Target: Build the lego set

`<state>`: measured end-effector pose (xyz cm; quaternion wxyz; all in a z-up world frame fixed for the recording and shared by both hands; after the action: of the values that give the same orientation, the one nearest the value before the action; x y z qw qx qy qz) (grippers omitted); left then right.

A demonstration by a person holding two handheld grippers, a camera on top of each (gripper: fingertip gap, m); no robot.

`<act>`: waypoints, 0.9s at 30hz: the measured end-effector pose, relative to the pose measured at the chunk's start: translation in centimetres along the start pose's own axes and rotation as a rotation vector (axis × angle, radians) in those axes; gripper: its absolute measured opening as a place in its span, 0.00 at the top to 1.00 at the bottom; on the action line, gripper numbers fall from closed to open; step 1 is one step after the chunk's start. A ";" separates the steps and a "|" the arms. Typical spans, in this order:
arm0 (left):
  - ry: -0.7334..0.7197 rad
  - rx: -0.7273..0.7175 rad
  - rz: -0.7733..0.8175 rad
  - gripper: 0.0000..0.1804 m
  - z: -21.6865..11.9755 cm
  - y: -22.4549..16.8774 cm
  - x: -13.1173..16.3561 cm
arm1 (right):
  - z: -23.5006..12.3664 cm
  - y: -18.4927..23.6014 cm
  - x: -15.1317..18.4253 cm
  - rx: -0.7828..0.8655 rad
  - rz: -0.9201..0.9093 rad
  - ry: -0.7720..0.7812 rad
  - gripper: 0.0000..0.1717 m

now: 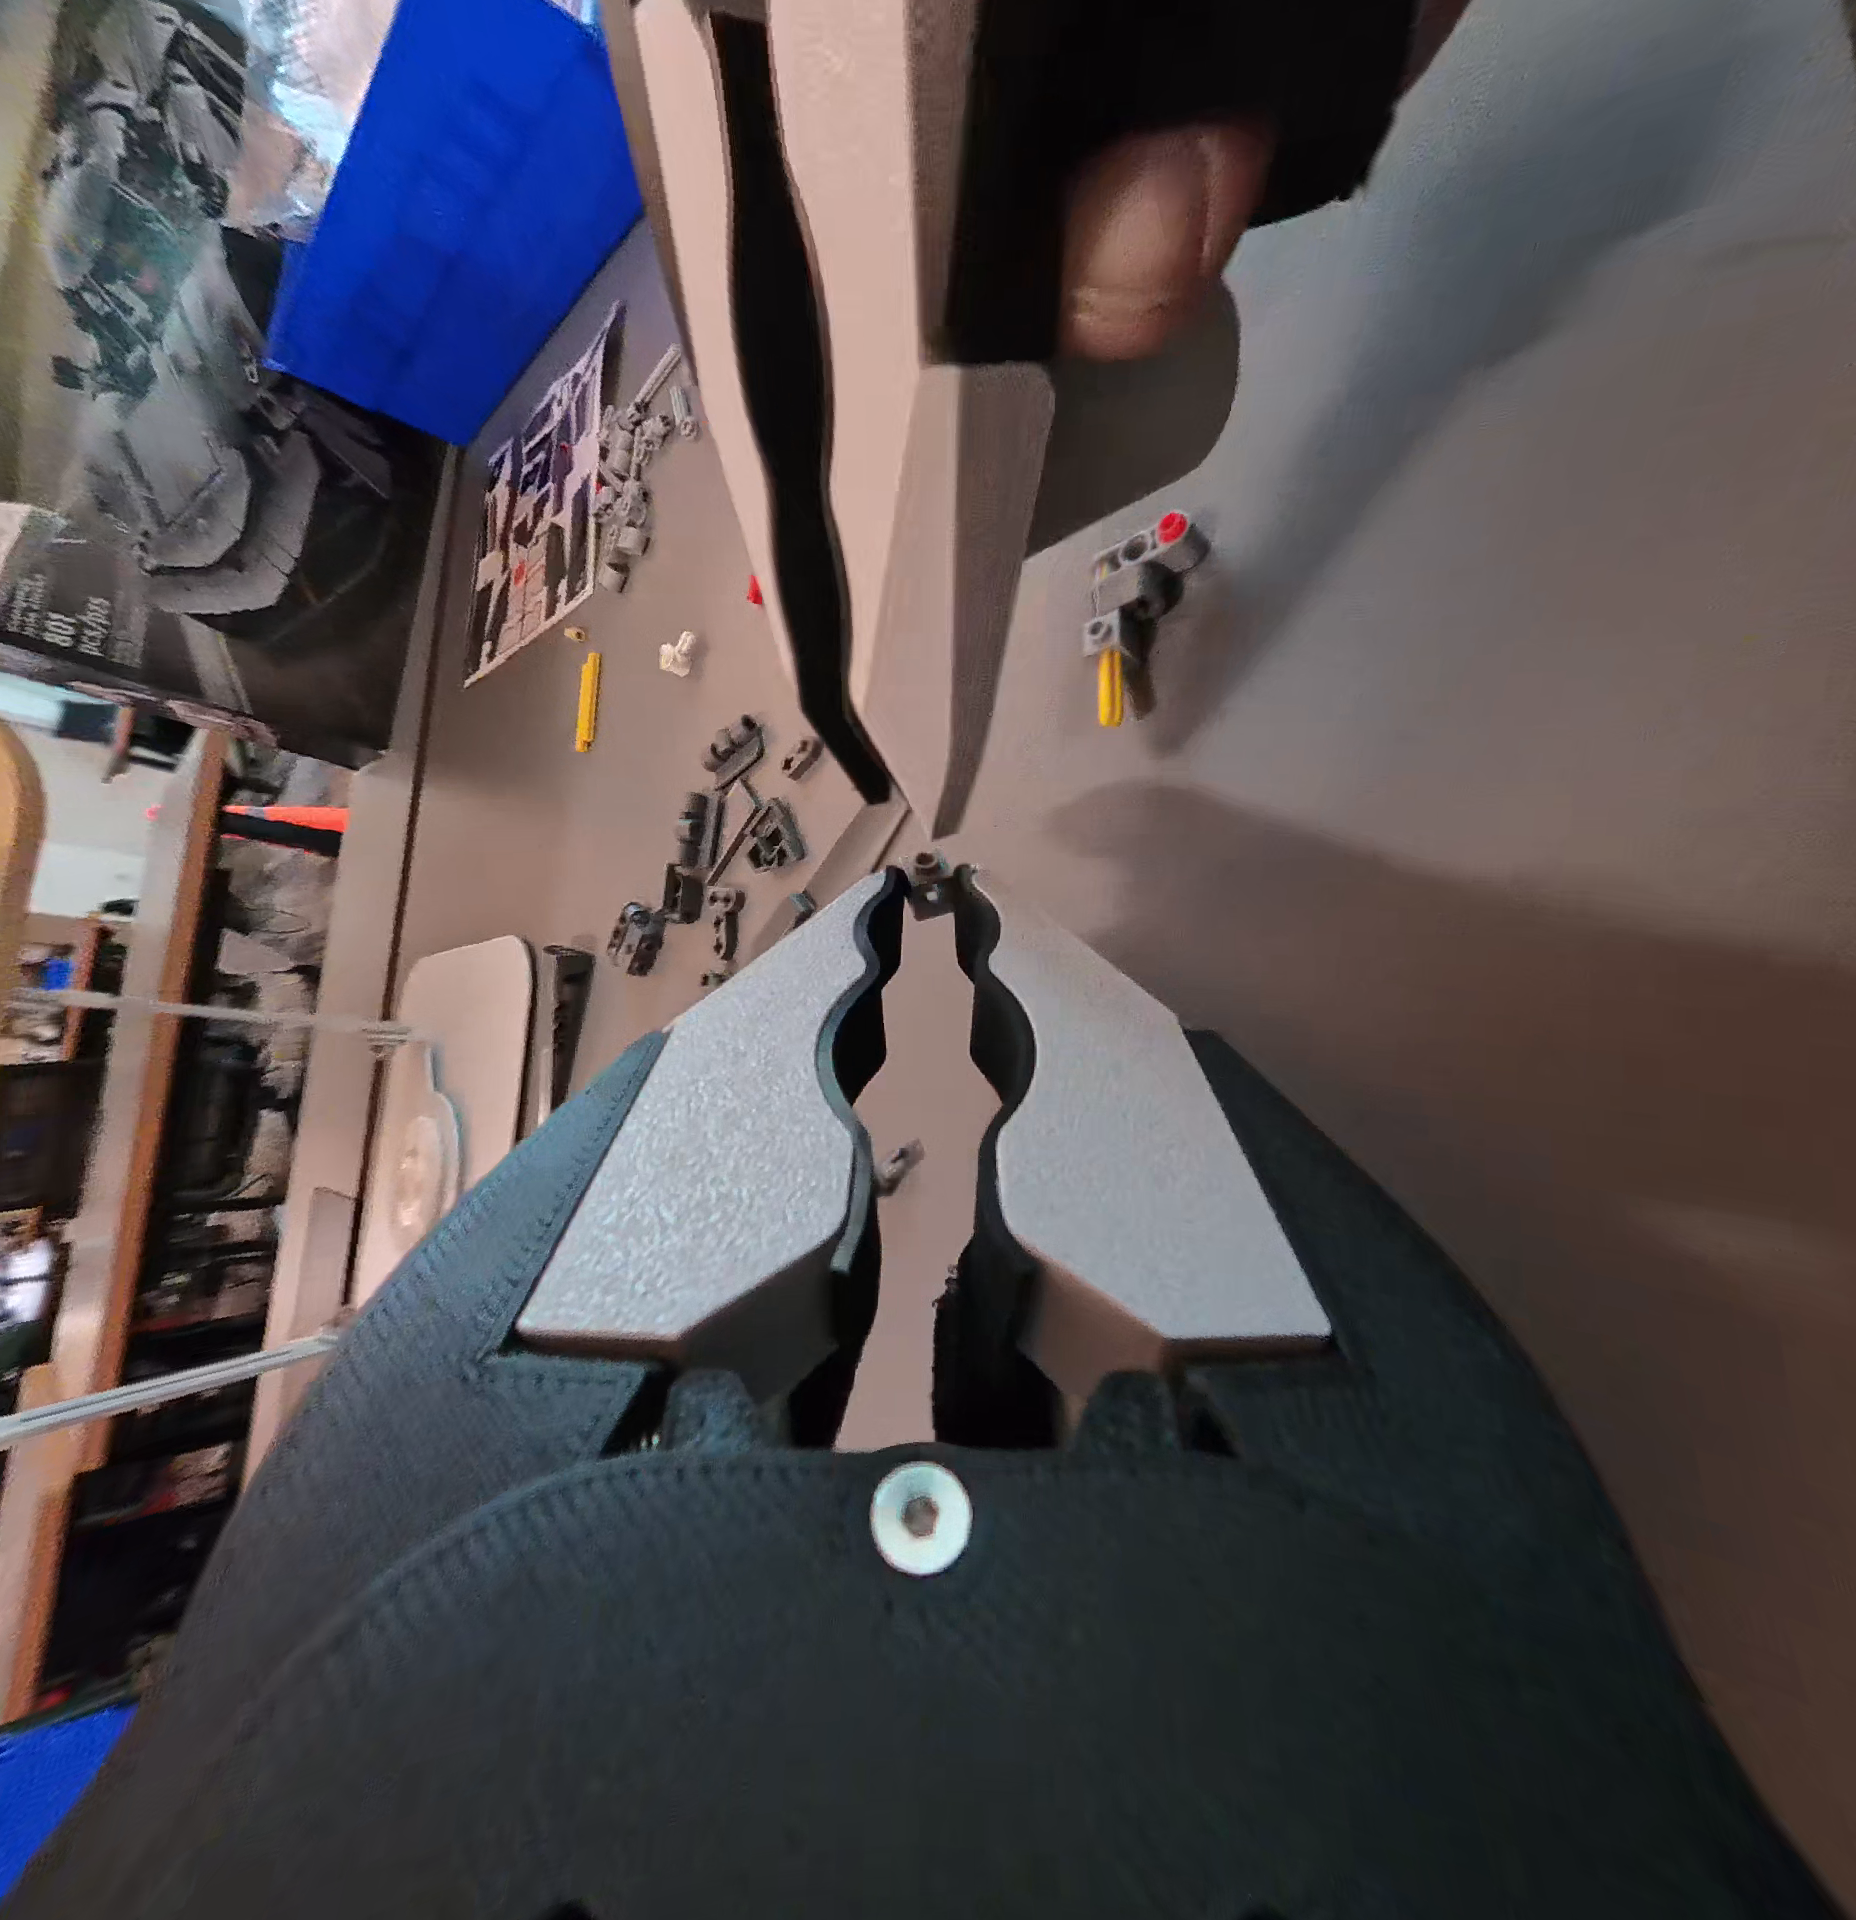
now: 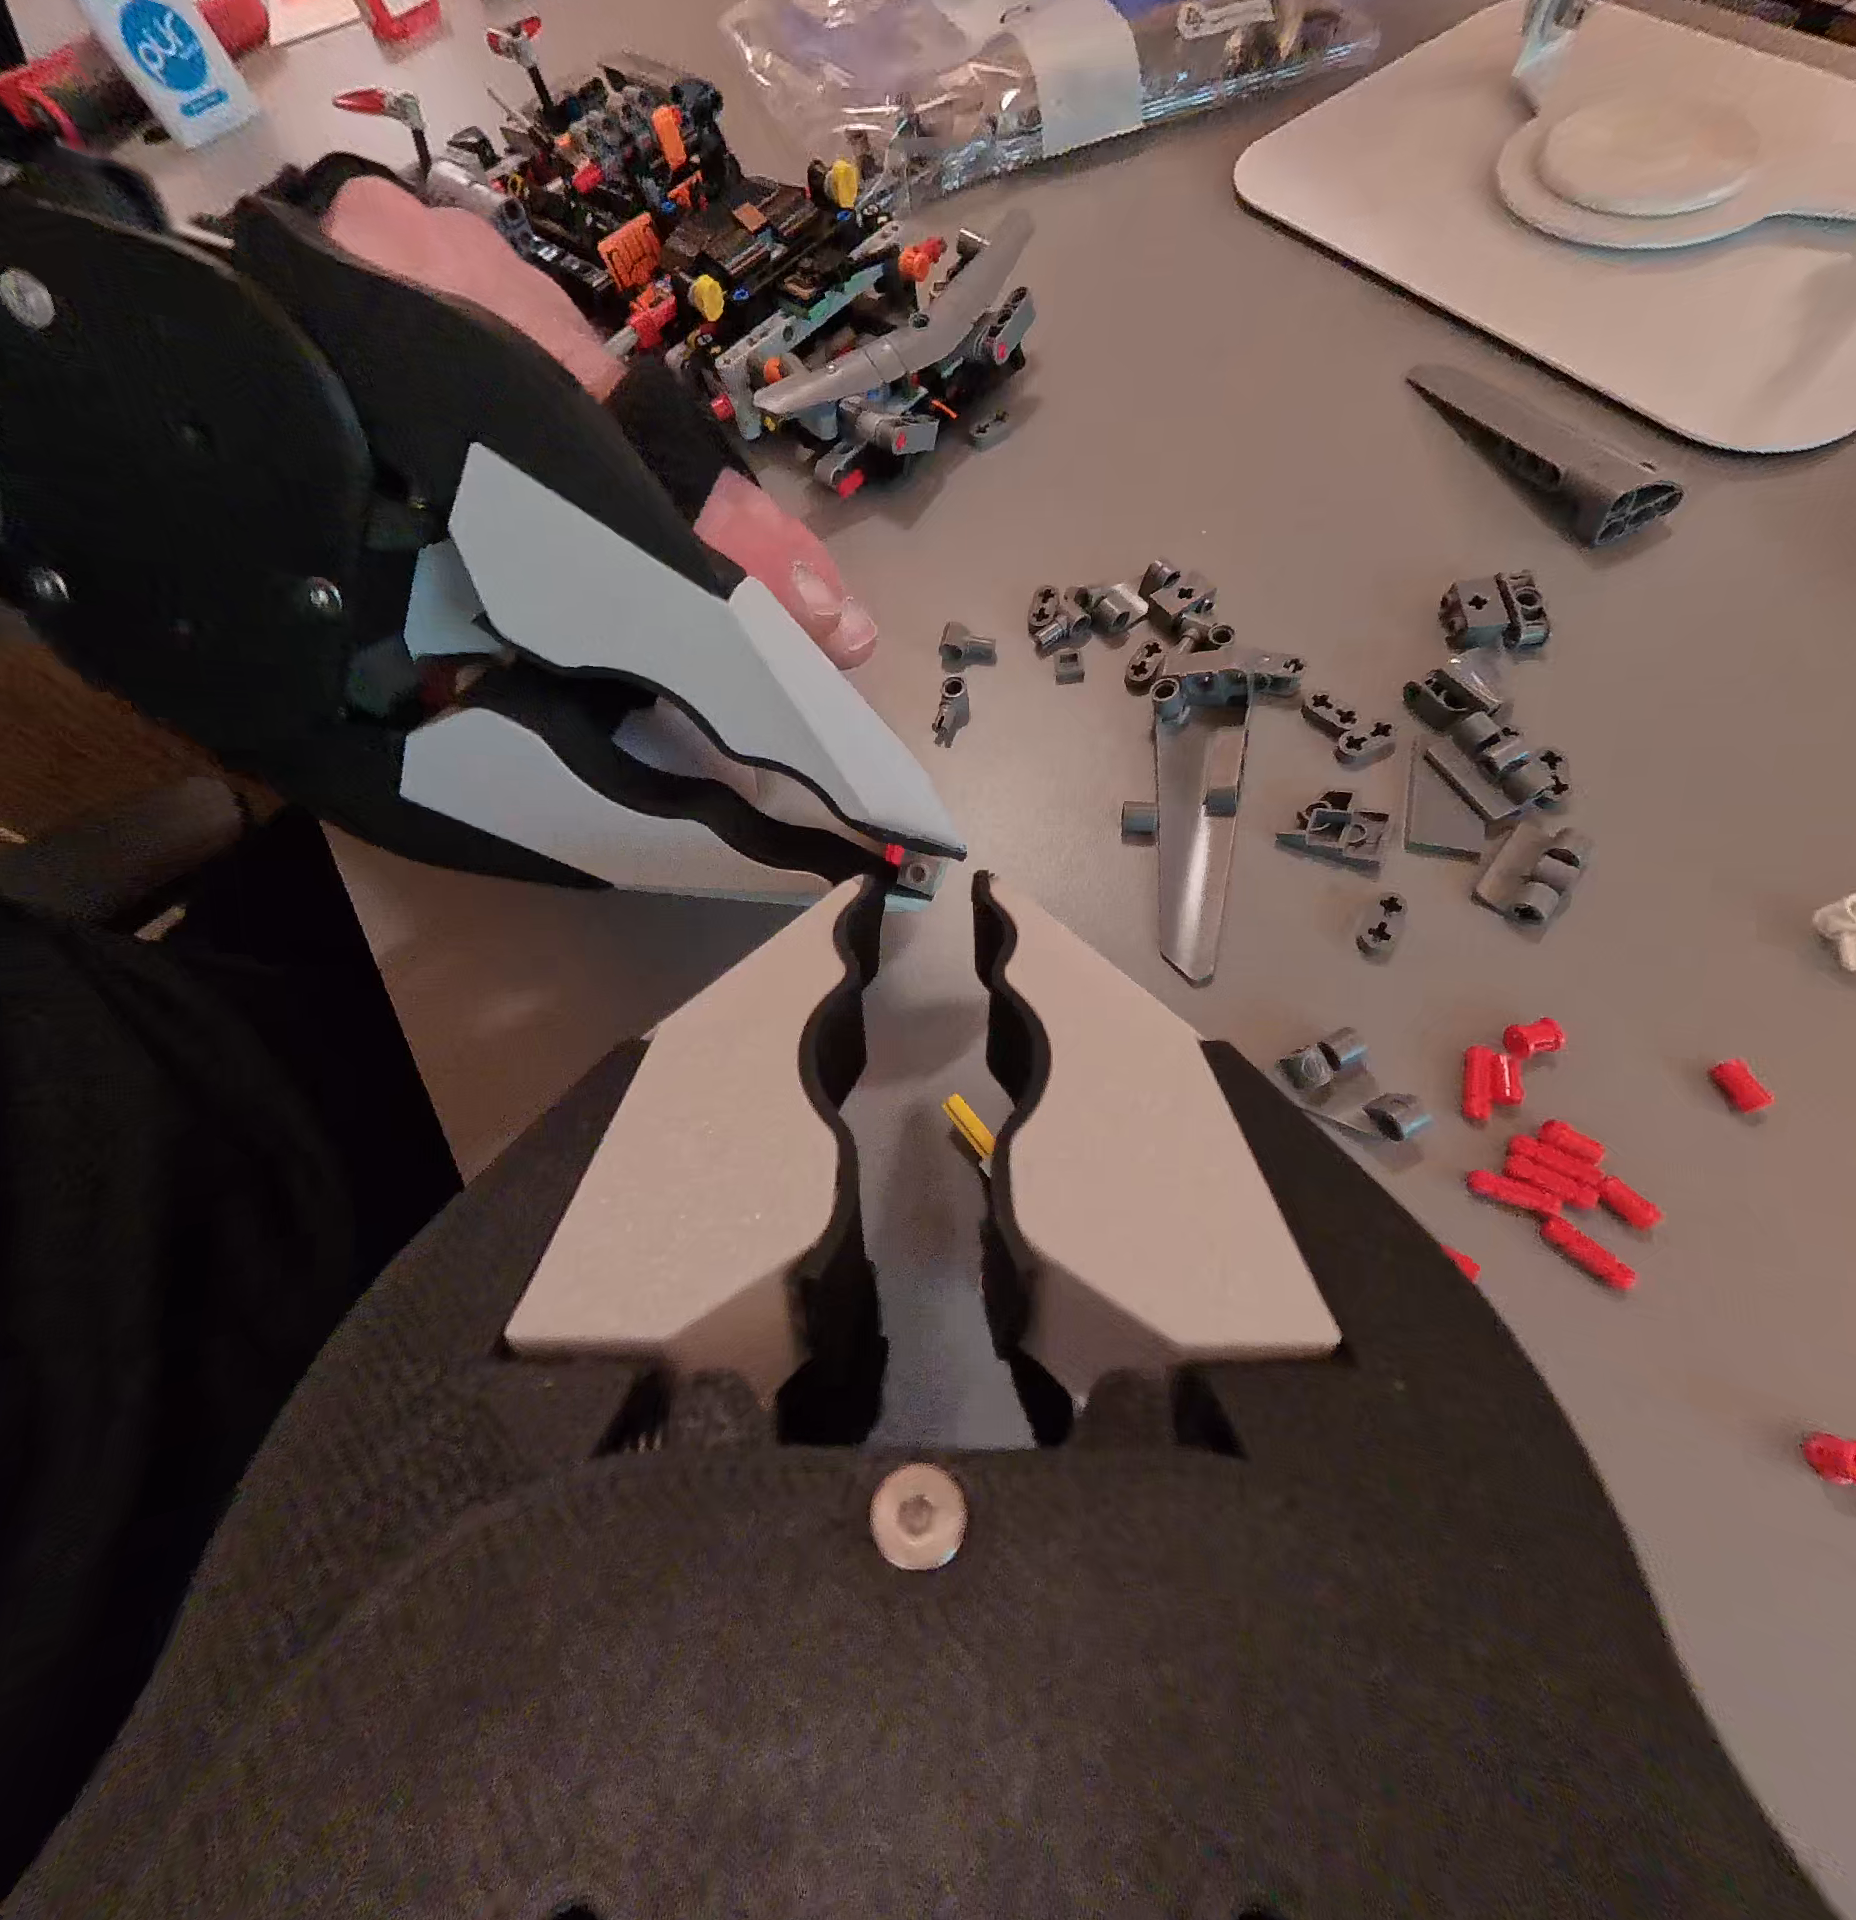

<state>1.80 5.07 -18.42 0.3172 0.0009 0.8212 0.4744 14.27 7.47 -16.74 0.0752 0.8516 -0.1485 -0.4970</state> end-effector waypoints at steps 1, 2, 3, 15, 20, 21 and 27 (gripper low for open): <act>0.001 -0.017 0.010 0.96 0.0 0.0 0.0 | 0.1 0.0 0.0 0.001 0.012 -0.004 0.92; 0.000 -0.025 0.014 0.96 0.0 -0.1 -0.1 | 0.2 0.0 -0.1 -0.004 0.024 -0.008 0.92; -0.002 -0.037 0.020 0.96 -0.1 -0.1 -0.2 | 0.4 0.0 -0.1 -0.011 0.037 -0.012 0.93; -0.009 -0.192 0.160 0.96 -0.6 -0.4 -1.0 | 0.1 -0.5 0.3 -0.082 0.203 -0.166 0.93; -0.013 -0.210 0.174 0.96 -0.7 -0.6 -1.1 | 0.5 -0.1 0.2 -0.039 0.163 -0.163 0.97; -0.015 -0.208 0.167 0.96 -0.7 -0.5 -1.1 | 0.5 0.0 0.2 -0.037 0.157 -0.166 0.97; -0.050 -0.185 0.112 0.93 -1.0 -0.3 -1.3 | -0.3 -0.1 0.0 -0.056 0.133 -0.157 0.97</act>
<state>2.41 3.75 -17.59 0.3095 0.0292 0.7644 0.5649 14.50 7.62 -16.63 0.1198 0.7960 -0.1963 -0.5599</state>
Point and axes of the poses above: each gripper's, where its closed fingertips meet, z out along the fingers, x out of its underside, y = z × x across the jaws, the point moved 9 cm from there along -z, back along the fingers, and after that the axes turned 15 degrees about -x, right-handed, at the moved point
